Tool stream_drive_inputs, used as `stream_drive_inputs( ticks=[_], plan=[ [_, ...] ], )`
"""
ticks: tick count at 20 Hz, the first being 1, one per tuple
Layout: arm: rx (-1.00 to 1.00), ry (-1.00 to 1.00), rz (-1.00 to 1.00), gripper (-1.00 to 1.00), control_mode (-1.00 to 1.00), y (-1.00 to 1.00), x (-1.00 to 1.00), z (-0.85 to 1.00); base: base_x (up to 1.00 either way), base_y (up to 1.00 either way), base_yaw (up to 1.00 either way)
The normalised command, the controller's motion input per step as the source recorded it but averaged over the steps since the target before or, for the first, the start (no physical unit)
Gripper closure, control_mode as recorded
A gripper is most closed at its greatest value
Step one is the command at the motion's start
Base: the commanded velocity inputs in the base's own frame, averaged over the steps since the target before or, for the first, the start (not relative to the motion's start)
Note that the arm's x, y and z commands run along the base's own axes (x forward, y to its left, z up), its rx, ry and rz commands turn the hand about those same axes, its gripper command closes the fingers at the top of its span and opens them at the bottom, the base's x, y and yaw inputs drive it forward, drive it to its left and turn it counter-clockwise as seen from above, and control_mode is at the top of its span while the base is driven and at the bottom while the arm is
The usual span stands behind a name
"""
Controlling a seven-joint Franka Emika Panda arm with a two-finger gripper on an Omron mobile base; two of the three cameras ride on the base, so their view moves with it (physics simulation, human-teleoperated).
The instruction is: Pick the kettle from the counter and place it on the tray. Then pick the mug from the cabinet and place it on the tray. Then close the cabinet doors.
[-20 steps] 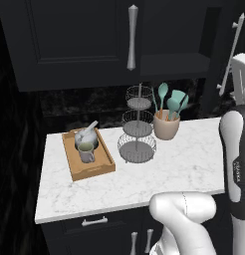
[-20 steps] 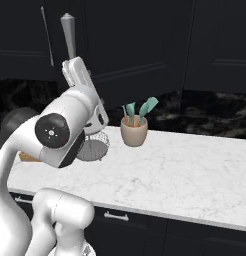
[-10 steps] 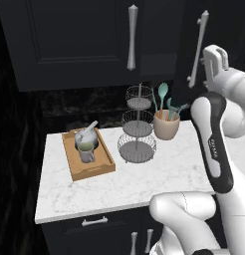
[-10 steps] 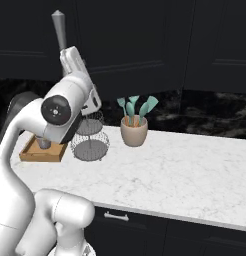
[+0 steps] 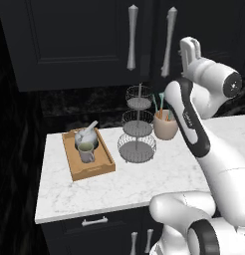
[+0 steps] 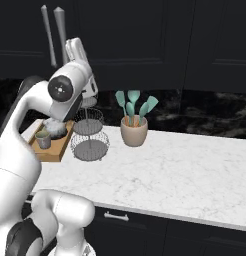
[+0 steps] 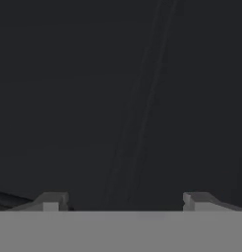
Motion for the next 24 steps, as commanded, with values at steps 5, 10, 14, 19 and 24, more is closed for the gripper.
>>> stream_drive_inputs(
  ticks=[5,10,14,19,24],
  plan=[
    [0.05,0.02,0.0,-1.0,-1.0,0.11,0.81,-0.06,0.0,0.0,0.0],
    [0.0,0.03,-0.1,-1.0,-1.0,-0.05,0.4,-0.01,0.0,0.0,0.0],
    [0.0,0.13,-0.21,-1.0,-1.0,-0.04,0.68,-0.1,0.0,0.0,0.0],
    [0.0,0.17,-0.17,-1.0,-1.0,-0.09,0.43,-0.09,0.0,0.0,0.0],
    [0.0,0.14,-0.12,-1.0,-1.0,-0.11,0.13,-0.12,0.0,0.0,0.0]
  ],
)
